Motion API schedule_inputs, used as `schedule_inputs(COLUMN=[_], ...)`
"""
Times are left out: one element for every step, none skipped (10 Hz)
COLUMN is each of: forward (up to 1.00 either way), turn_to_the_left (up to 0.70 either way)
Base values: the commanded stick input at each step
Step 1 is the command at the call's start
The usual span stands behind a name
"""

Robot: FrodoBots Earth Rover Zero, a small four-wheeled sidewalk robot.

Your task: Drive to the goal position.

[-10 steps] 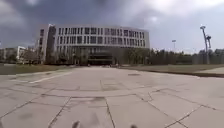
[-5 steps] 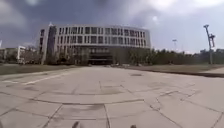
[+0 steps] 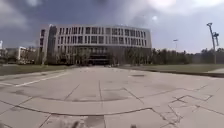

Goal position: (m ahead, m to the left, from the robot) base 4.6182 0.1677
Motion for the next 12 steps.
schedule_inputs(forward=[0.70,0.70,0.70,0.70,0.70,0.70,0.70,0.70,0.70,0.70,0.70,0.70], turn_to_the_left=[0.18,0.06,-0.01,-0.01,-0.01,-0.01,-0.01,-0.01,-0.01,-0.01,-0.01,-0.01])
